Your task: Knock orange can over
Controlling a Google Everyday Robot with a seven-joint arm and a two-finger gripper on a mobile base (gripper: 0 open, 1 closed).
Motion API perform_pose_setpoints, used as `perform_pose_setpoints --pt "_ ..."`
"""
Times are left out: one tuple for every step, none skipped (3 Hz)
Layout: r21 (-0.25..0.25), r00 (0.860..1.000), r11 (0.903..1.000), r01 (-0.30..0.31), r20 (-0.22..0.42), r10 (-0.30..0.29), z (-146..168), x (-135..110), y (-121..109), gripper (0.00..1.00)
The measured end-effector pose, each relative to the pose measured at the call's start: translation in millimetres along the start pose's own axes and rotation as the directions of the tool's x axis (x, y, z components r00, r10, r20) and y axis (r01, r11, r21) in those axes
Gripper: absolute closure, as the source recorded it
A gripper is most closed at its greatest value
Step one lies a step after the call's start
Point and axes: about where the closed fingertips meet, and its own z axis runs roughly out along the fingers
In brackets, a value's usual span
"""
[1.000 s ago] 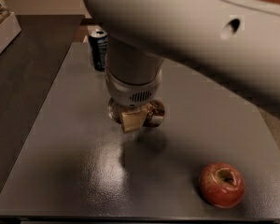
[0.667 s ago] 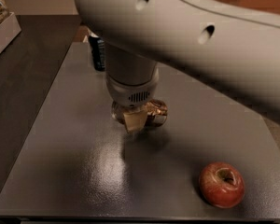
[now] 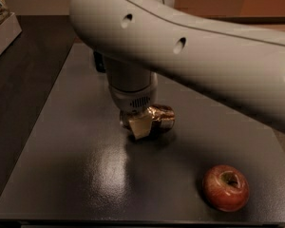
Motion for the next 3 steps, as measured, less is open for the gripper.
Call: perform_pose_setpoints --pt "-0.020 0.999 0.9997 0.013 -0.030 -0.014 7.4 -0.3 2.7 0.36" --pt "-0.013 0.999 0.9998 0.013 -0.029 -0.014 5.8 -0.7 2.3 0.13" --pt "-0.007 1.000 0.9999 0.014 -0.028 -0.014 4.4 -1.3 2.0 0.00"
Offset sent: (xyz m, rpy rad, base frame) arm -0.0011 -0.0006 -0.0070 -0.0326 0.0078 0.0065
